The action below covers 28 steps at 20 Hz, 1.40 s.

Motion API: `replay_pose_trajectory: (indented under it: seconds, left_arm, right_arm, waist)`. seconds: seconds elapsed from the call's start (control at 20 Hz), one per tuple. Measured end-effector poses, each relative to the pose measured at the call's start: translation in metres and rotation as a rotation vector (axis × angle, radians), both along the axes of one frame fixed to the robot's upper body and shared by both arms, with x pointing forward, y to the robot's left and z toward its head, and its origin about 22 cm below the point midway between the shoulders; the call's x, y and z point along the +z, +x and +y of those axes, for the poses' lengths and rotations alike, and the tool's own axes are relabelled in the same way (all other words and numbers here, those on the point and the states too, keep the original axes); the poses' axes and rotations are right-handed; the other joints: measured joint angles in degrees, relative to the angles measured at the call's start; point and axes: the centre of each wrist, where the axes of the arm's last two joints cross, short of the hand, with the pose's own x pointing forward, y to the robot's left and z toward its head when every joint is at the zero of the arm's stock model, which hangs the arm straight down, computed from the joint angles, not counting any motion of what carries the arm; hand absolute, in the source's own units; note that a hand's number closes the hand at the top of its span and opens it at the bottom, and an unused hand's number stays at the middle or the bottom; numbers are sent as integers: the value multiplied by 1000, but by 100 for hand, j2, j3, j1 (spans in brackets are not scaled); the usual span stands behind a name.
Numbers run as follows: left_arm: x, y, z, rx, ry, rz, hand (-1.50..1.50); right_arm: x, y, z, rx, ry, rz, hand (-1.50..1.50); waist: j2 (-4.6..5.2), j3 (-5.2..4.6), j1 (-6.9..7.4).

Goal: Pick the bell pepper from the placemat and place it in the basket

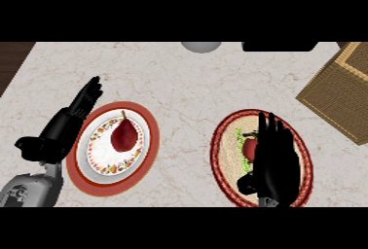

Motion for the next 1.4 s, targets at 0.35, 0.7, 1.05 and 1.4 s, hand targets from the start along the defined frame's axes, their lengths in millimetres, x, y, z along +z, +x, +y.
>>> replay_pose_trajectory:
  seconds: [0.35, 0.7, 1.05, 1.4]
  left_arm:
    - [3, -4, 1, -1, -5, 2, 0]
    - [0, -1, 1, 5, -10, 3, 0]
    - [3, 0, 3, 0, -8, 7, 0]
    - [-9, -2, -2, -2, -6, 3, 0]
  right_arm:
    - [-12, 9, -1, -10, -18, 31, -150]
    - [-34, 27, -2, -48, -27, 61, -150]
    - [-52, 31, -16, -72, -23, 97, -150]
    - [-56, 31, -23, -49, 21, 154, 150]
  waist:
    - [-1, 0, 7]
    - [2, 0, 9]
    - [-1, -2, 3]
    - [-23, -18, 0]
